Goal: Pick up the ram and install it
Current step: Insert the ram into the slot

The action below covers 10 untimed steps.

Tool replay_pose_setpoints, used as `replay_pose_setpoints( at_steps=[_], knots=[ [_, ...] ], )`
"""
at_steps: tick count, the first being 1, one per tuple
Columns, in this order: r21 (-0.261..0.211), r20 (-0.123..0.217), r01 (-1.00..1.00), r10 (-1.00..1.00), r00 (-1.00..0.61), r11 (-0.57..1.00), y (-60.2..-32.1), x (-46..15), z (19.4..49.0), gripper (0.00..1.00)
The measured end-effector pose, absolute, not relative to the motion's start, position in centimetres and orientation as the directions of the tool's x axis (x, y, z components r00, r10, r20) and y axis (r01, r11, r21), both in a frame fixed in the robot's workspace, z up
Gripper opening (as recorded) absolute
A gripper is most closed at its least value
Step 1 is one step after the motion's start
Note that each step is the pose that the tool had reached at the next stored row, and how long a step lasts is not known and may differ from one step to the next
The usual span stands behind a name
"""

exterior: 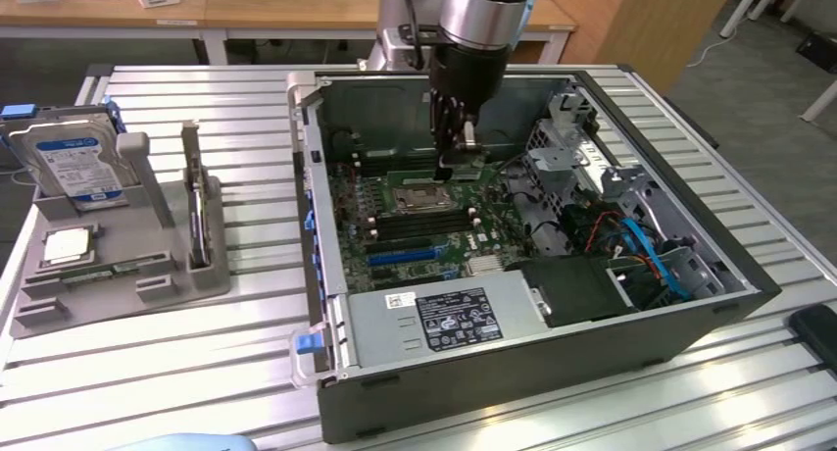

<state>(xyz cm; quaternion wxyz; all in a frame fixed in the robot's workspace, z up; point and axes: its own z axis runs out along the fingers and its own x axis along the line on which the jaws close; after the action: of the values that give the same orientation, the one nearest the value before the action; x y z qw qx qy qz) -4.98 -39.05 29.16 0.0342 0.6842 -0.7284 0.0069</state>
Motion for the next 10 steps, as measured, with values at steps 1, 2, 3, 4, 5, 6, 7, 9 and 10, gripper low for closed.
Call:
replay_pose_setpoints(
  at_steps=[1,2,3,4,5,6,7,9,10],
  knots=[
    [0.037,0.060,-0.997,-0.996,-0.061,0.064,-39.0,-5.0,29.0,0.13],
    [0.037,0.061,-0.997,-0.996,-0.061,0.064,-39.0,-5.0,28.9,0.13],
    [0.036,0.062,-0.997,-0.996,-0.061,0.064,-39.0,-5.0,28.8,0.13],
    [0.036,0.062,-0.997,-0.996,-0.061,0.064,-39.0,-5.0,28.6,0.13],
    [0.036,0.063,-0.997,-0.996,-0.061,0.064,-39.0,-5.0,28.5,0.13],
    [0.036,0.064,-0.997,-0.996,-0.061,0.064,-39.0,-5.0,28.4,0.13],
    [0.036,0.066,-0.997,-0.996,-0.061,0.064,-39.0,-5.0,28.2,0.13],
    [0.036,0.069,-0.997,-0.996,-0.060,0.062,-39.0,-5.0,28.0,0.13],
    [0.036,0.071,-0.997,-0.996,-0.058,0.061,-39.0,-5.0,27.9,0.13]
  ],
)
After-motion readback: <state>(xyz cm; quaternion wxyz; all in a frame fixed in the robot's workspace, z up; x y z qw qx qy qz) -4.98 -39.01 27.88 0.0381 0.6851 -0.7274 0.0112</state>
